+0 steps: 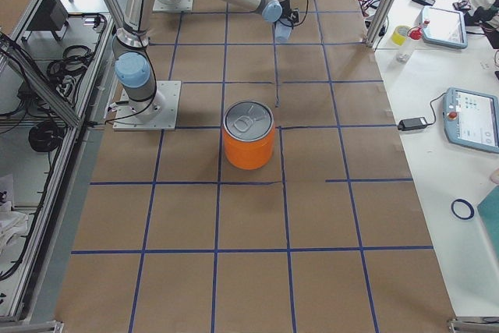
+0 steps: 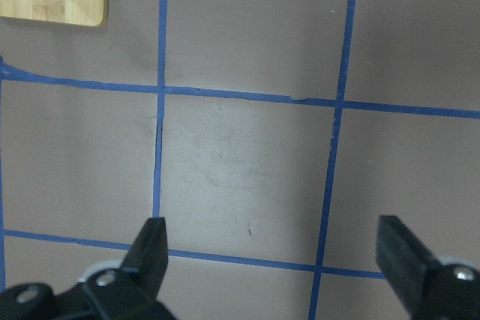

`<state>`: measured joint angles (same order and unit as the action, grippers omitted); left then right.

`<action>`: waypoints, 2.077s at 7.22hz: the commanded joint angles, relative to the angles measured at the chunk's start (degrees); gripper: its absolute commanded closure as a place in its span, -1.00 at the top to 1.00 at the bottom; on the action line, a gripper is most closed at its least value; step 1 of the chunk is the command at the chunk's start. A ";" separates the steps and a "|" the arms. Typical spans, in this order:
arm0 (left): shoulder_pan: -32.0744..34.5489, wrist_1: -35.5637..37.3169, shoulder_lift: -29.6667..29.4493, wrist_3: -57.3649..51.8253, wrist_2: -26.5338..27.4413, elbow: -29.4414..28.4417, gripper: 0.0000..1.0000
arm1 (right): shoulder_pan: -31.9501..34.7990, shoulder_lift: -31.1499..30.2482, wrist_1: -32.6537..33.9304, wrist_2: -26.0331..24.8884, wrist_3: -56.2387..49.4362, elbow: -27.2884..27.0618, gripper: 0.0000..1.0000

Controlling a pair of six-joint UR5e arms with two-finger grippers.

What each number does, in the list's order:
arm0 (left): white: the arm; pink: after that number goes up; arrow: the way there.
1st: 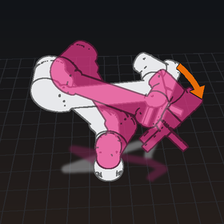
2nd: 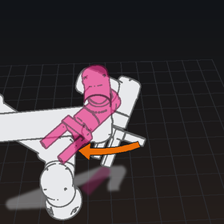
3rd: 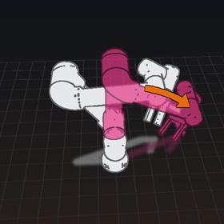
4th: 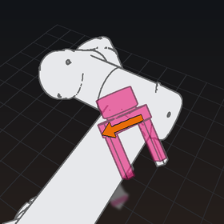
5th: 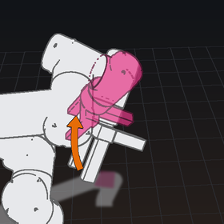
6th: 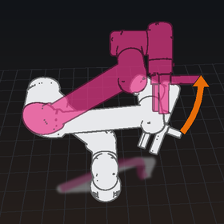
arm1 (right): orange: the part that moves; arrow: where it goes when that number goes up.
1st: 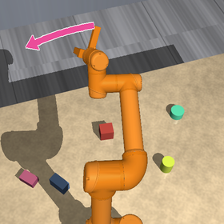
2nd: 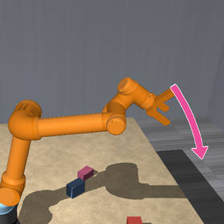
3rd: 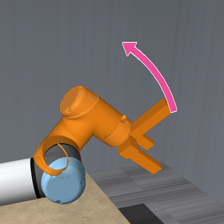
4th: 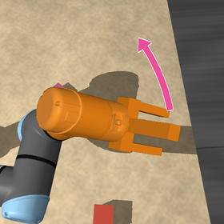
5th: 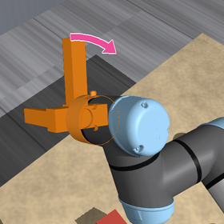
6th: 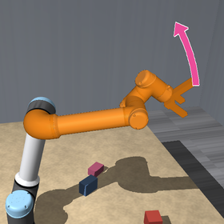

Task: Flip cup
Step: 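Carry the cup with the right gripper toward the table center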

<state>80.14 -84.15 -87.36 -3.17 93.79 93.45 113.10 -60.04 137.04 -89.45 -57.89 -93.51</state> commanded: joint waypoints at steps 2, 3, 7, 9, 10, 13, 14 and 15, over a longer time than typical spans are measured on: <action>-0.78 -0.05 0.44 -1.13 -0.18 0.59 1.00 | 2.56 4.14 4.20 0.23 -7.58 0.70 -1.00; -0.78 -0.13 0.44 -1.05 -0.28 0.68 1.00 | 2.65 4.40 4.20 0.24 -7.76 0.87 -0.99; -1.13 -2.41 0.53 -1.31 0.51 -0.20 1.00 | 3.44 6.43 4.29 0.15 -4.16 1.05 -0.47; -0.78 -4.60 0.70 -1.49 3.40 -0.29 1.00 | 3.44 6.78 5.60 0.24 -4.51 1.13 0.35; -0.78 -4.62 0.62 -1.49 3.59 -0.20 1.00 | 3.44 6.78 5.87 0.24 -4.33 1.13 0.81; -1.13 -4.18 -1.13 -1.75 3.33 0.41 1.00 | 3.44 6.61 5.79 0.41 -4.16 1.13 1.00; -1.13 -3.39 -1.75 -1.67 3.24 0.68 1.00 | 3.44 6.52 5.70 0.24 -4.16 1.13 1.00; -1.04 -2.69 -1.76 -1.58 3.59 0.59 1.00 | 3.36 5.39 5.44 0.24 -4.16 1.22 1.00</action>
<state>79.05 -87.68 -88.81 -4.81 97.19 93.97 116.54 -53.72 142.71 -89.17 -62.06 -92.36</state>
